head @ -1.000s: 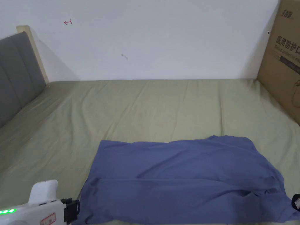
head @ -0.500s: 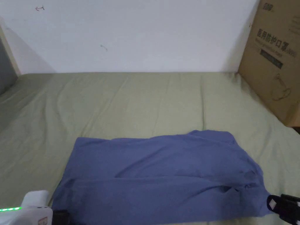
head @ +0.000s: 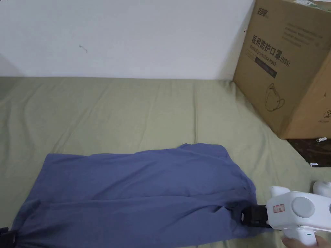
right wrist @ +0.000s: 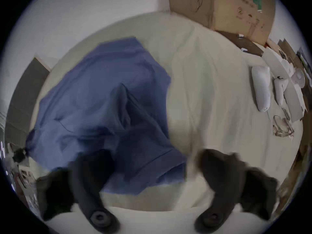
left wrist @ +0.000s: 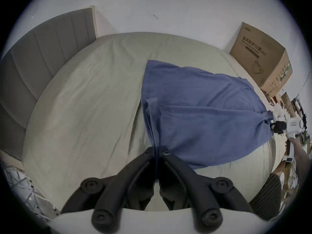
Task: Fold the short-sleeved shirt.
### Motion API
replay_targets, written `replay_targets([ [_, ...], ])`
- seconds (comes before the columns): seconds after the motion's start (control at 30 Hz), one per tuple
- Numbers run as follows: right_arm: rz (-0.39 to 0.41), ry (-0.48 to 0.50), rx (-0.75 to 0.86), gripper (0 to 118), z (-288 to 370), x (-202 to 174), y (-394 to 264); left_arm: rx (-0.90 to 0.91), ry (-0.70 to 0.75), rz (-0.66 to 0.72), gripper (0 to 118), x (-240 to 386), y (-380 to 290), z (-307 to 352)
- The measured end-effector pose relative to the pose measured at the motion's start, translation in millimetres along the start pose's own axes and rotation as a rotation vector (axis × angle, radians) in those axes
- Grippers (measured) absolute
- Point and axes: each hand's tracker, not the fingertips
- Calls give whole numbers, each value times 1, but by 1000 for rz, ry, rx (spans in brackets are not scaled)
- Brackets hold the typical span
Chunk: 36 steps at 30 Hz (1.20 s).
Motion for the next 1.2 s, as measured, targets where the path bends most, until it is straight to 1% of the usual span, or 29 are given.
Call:
replay_targets([
  [0.03,55,-13,-4,69,2,-6,-2,-4,6,-3,3,0,0,-2],
  [0.07,121,-75,27,57,3,-9,-6,-7,8,-6,3,0,0,-3],
  [0.1,155,-33,70,26,11,-12,-9,-12,10,-12,3,0,0,-4],
  [0.13,163,2,69,11,16,-13,-10,-10,16,-22,3,0,0,-3],
  [0.17,167,-17,60,9,21,-13,-11,-8,15,-24,3,-4,0,-8],
  [0.2,172,48,60,9,30,-13,-15,-6,11,-25,3,-6,2,-7],
  [0.23,170,66,53,9,37,-13,-17,-1,12,-27,3,-7,3,-4],
  [0.27,185,32,58,9,44,-13,-20,4,9,-28,3,-10,4,-1],
  [0.3,213,22,68,9,53,-11,-24,9,-5,-21,3,-7,2,6],
  [0.33,222,29,85,9,67,-9,-30,11,-13,-18,3,-8,0,12],
  [0.43,180,49,101,9,96,4,-53,0,-20,-23,3,-16,-12,29],
  [0.53,146,71,71,9,114,24,-91,-39,-49,-18,3,-28,-40,47],
  [0.63,117,65,41,9,120,35,-132,-121,-109,15,3,-30,-76,60],
  [0.73,91,75,17,9,116,38,-159,-125,-103,-5,3,-30,-100,63],
  [0.77,83,77,15,12,113,37,-162,-123,-101,-6,3,-31,-104,63],
  [0.8,75,73,10,23,110,35,-166,-122,-102,6,11,-32,-106,63],
  [0.83,72,38,11,39,109,32,-168,-111,-99,31,24,-32,-107,65],
  [0.87,79,14,20,62,111,27,-169,-92,-83,37,48,-32,-106,68],
  [0.9,84,17,29,96,112,25,-170,-65,-72,42,90,-34,-105,72],
  [0.93,80,20,51,111,116,22,-170,-45,-86,47,113,-34,-104,76],
  [0.97,73,29,71,117,120,20,-169,-33,-93,55,118,-34,-101,80],
  [1.0,53,53,106,117,126,21,-164,38,-118,64,114,-34,-98,89],
  [1.07,26,73,156,117,139,15,-154,53,-126,73,115,-32,-89,99],
  [1.13,28,64,217,116,161,-4,-143,113,-123,51,115,-23,-75,108],
  [1.17,30,80,240,115,168,-11,-136,136,-121,40,114,-19,-68,112],
  [1.2,39,118,270,107,176,-20,-128,143,-122,27,110,-12,-60,114],
])
